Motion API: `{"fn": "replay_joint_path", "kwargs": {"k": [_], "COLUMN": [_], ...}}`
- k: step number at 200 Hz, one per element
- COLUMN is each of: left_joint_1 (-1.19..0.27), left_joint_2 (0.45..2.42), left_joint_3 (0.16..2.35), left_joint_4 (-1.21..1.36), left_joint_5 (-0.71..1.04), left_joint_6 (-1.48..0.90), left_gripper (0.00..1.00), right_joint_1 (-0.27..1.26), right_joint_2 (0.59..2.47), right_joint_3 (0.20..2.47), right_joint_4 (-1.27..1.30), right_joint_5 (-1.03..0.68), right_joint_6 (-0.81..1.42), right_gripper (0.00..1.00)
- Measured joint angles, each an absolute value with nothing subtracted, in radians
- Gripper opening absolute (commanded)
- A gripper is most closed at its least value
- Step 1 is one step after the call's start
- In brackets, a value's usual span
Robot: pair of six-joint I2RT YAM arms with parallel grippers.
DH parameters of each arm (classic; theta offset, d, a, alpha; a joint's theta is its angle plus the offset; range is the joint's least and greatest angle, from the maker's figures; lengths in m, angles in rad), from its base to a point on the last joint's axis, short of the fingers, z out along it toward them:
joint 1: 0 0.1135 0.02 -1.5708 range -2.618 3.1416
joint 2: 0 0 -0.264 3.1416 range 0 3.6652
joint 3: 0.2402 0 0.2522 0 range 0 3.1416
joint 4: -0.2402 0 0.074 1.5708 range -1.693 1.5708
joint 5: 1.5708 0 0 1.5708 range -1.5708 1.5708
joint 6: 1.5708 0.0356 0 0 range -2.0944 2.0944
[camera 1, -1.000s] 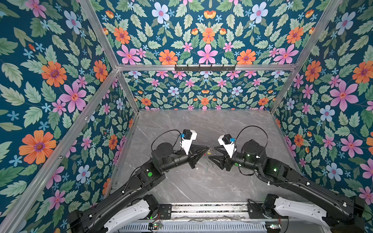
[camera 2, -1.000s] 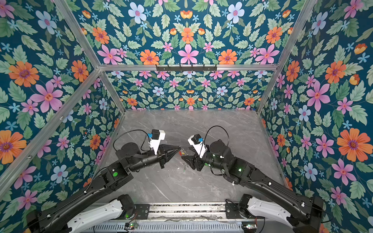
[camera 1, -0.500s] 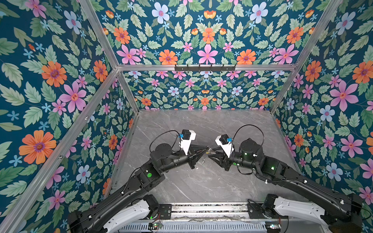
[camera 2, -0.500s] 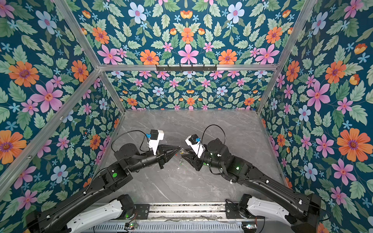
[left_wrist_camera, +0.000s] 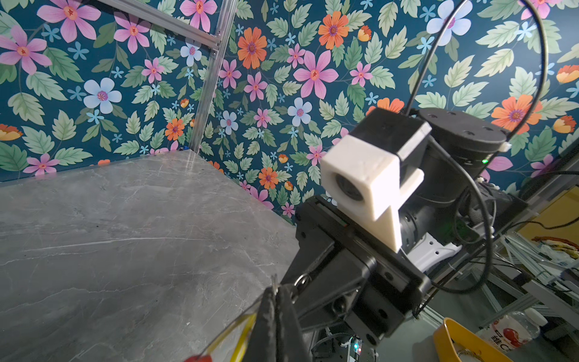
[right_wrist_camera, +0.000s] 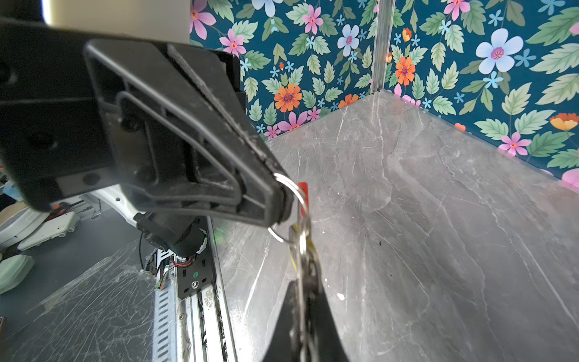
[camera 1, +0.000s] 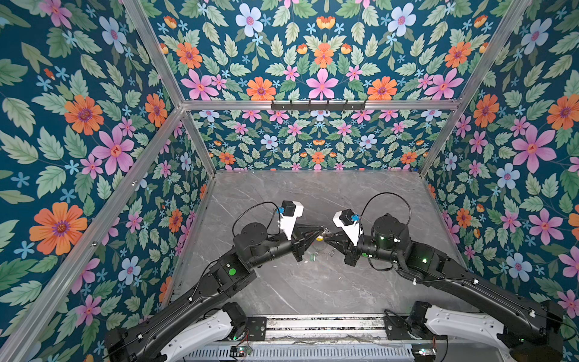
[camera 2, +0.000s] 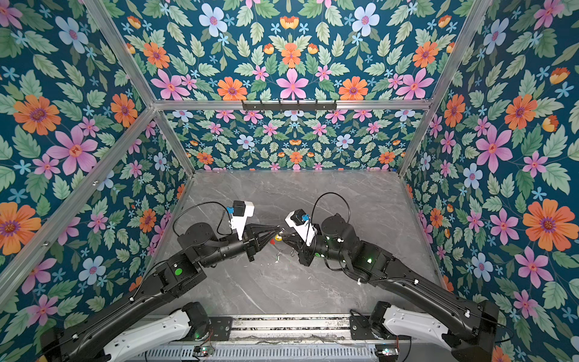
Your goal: Remove the keys from the keyring
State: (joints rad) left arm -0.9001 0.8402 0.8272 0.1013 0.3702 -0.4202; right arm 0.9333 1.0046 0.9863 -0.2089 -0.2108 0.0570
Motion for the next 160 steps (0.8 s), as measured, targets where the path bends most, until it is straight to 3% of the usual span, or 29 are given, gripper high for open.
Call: {"fn": "replay_joint_path", "kwargs": {"k": [71,160], "left_joint_1": [-0.900,-0.904], "left_joint_2": [0.849,0.857], "left_joint_3": [0.839,0.848], "left_joint_4": [0.101,0.103], "left_joint_5": [0.352,0.300], "left_joint_6": [-0.420,-0.416], "left_gripper": [0.00,0.00], "right_joint_1": [0.945,1.023], "right_joint_2": [1.007,1.040], "right_joint_3": [1.015,1.086], "right_joint_4": [-0.247,-0.329], "right_joint_5": [-0.193,-0.042], "right_joint_6": [0.053,0.049], "right_gripper": [0.00,0.00]}}
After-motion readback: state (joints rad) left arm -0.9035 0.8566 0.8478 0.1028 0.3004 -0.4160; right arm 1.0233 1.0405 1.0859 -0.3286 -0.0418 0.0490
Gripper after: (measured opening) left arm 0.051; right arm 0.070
